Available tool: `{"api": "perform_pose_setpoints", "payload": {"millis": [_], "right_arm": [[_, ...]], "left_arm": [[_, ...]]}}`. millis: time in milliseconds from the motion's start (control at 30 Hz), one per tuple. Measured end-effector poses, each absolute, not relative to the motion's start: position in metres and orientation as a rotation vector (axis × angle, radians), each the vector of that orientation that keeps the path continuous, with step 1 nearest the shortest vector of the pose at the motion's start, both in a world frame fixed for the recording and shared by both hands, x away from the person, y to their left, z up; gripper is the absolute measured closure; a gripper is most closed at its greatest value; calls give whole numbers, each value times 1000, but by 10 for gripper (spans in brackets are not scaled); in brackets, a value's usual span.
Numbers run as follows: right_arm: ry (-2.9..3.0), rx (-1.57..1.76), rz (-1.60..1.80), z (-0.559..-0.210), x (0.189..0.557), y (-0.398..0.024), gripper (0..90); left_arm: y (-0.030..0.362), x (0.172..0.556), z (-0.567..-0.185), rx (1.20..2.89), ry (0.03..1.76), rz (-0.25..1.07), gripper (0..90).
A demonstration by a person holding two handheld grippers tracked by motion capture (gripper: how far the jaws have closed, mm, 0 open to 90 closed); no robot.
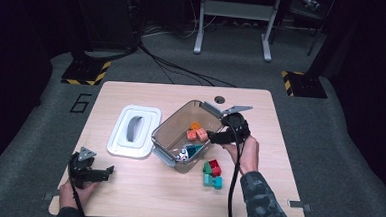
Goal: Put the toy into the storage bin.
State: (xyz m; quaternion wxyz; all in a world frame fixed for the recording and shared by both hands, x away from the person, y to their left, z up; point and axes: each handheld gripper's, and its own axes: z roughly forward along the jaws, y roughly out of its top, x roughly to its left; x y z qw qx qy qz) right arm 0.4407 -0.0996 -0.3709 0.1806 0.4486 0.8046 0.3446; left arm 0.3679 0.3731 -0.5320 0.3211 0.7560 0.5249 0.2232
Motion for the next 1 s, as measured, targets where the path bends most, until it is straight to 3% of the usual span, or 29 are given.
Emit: {"api": "perform_pose_setpoints", "payload": {"millis": [567, 1000], "right_arm": [[2330, 1383, 964, -434, 400, -135, 11], [2403, 1415, 923, -477, 373, -133, 8]], "left_arm": [[373, 368, -532, 1986, 1379, 586, 13], [373, 368, -532, 1985, 1378, 586, 13]]}}
